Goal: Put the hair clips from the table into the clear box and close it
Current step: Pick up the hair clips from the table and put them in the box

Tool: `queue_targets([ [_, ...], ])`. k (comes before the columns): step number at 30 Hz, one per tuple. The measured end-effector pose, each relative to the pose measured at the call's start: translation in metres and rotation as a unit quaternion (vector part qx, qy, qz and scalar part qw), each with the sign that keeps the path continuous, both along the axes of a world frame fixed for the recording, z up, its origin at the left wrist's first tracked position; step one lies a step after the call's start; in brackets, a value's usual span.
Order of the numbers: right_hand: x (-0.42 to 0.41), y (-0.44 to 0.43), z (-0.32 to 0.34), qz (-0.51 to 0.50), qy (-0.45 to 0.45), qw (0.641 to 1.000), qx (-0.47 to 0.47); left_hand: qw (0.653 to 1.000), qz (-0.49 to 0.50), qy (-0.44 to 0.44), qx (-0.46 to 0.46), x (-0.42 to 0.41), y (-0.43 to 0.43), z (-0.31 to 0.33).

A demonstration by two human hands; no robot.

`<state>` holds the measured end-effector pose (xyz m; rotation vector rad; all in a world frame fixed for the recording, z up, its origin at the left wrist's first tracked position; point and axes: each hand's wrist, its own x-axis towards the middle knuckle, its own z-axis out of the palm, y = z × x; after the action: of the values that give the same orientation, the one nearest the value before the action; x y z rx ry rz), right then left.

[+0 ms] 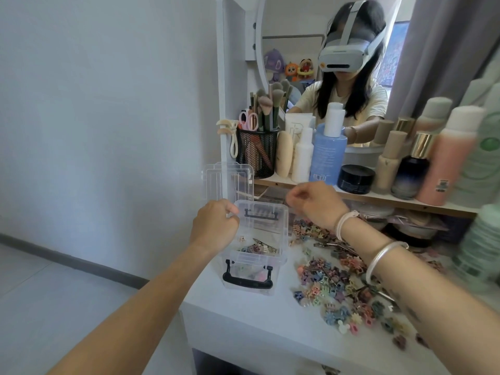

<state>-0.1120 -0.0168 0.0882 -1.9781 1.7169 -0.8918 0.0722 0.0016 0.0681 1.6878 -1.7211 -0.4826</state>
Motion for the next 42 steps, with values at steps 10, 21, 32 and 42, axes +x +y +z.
queue_targets([
  [10, -0.011, -0.021, -0.053, 0.006, 0.338, 0.934, 0.118, 1.0, -0.002, -0.002, -0.004, -0.002, -0.004, 0.0],
  [21, -0.015, -0.003, -0.019, 0.023, 0.207, 0.976, 0.063, 1.0, -0.002, -0.007, -0.001, -0.002, 0.001, 0.002],
  [32, 0.008, 0.014, 0.018, 0.065, -0.073, 0.995, 0.028, 1.0, 0.011, -0.003, 0.006, 0.001, 0.005, 0.004],
  [42, 0.016, 0.013, -0.046, 0.084, 0.227, 0.964, 0.11, 1.0, 0.019, -0.008, 0.005, 0.008, 0.009, 0.004],
])
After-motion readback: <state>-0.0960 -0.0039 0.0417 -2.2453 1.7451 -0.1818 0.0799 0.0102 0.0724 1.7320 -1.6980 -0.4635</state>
